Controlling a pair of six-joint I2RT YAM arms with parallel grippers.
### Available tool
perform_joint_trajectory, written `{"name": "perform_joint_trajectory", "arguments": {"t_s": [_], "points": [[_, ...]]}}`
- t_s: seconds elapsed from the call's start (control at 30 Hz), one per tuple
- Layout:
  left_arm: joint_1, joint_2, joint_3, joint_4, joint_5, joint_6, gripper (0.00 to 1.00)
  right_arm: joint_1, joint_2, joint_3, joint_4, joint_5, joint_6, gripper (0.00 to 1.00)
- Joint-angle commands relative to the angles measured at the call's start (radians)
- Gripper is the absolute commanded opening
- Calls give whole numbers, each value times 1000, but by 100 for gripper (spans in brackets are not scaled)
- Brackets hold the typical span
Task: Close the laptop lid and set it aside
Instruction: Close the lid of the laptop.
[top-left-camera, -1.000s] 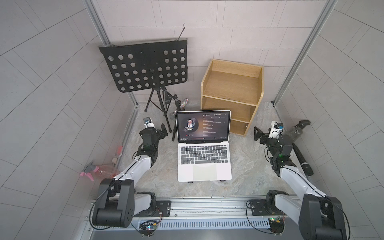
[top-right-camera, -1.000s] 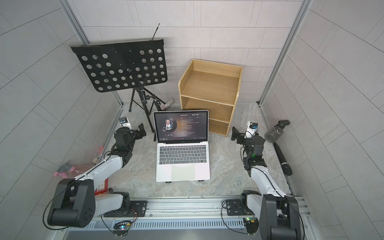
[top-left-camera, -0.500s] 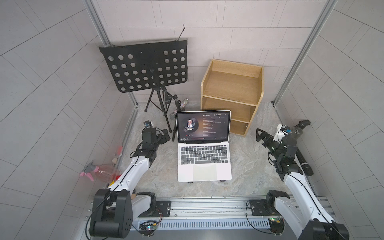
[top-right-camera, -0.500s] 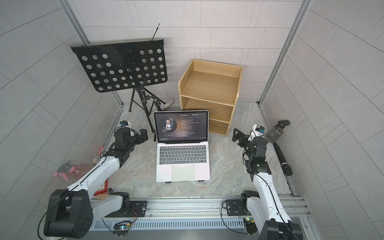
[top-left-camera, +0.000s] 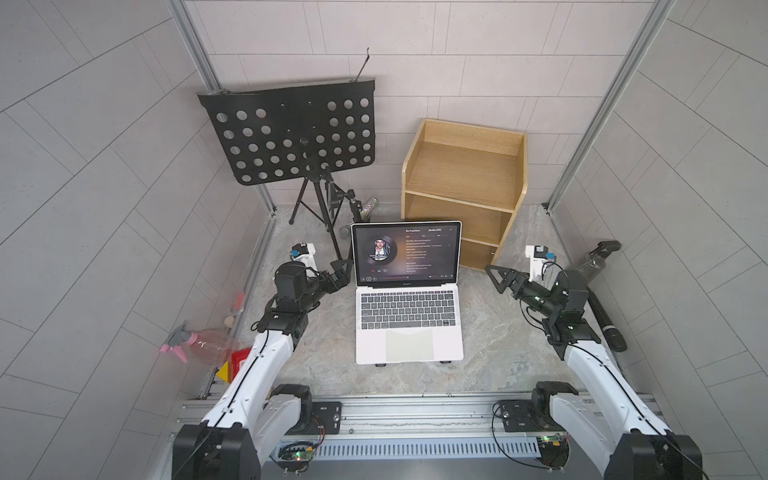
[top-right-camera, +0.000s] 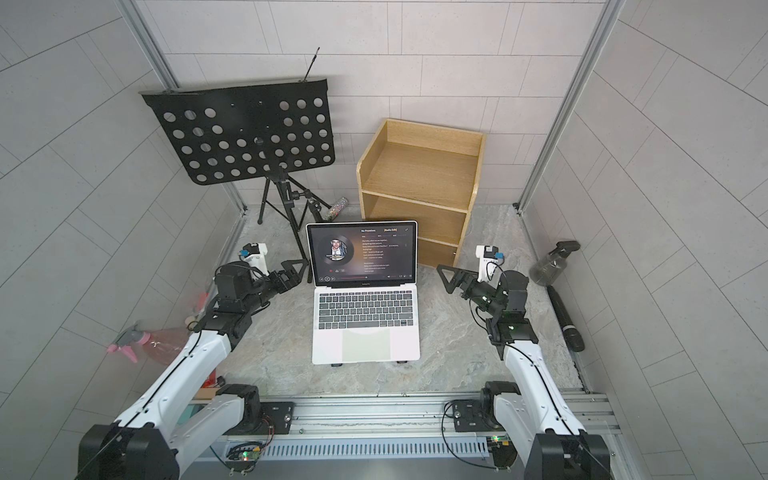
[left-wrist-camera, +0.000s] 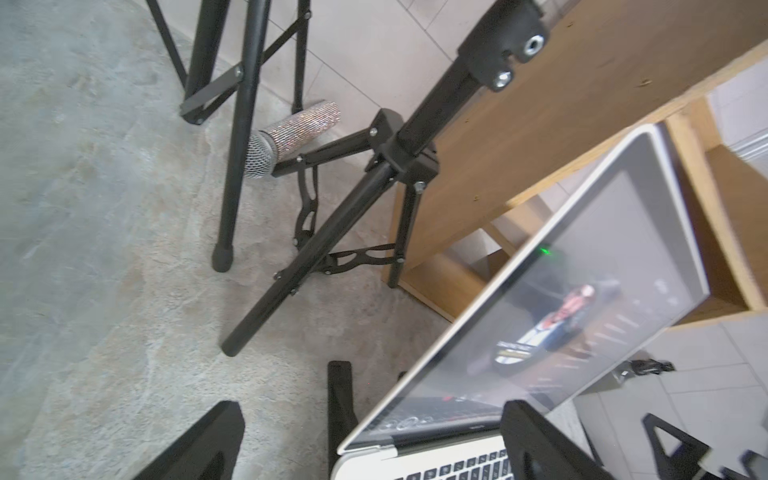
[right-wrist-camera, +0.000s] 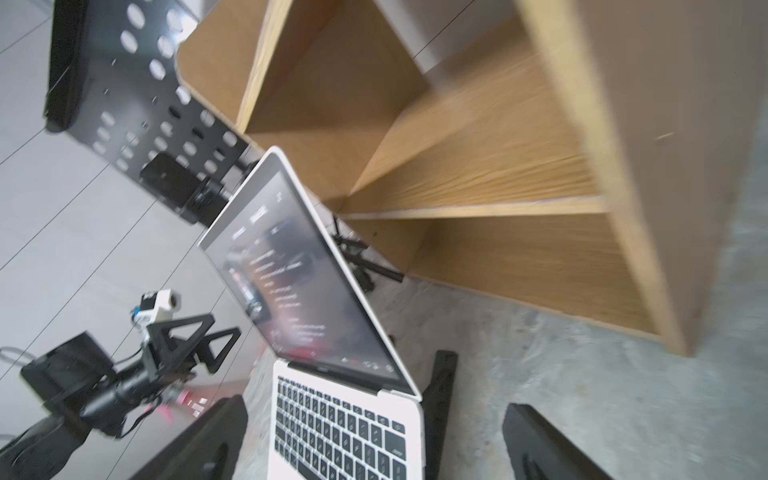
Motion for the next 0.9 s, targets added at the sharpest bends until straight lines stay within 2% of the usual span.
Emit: {"name": "perform_joint_trajectory", "arguments": {"t_s": [0.0, 0.2, 0.37, 0.6, 0.87], "points": [[2, -39, -23, 19, 87, -48, 100, 58, 36, 73, 22, -90, -35, 100], [1, -46, -32, 73, 174, -95, 100, 135, 101, 198, -82, -43, -141, 100], [2, -46, -32, 88, 252, -118, 100, 149, 220, 297, -87, -72, -173, 100], [1, -76, -45, 77, 229, -115, 100, 166, 341, 411, -135, -70, -263, 100], [0, -90, -52, 70, 215, -116, 100, 175, 444, 501, -137, -113, -298, 100]]}}
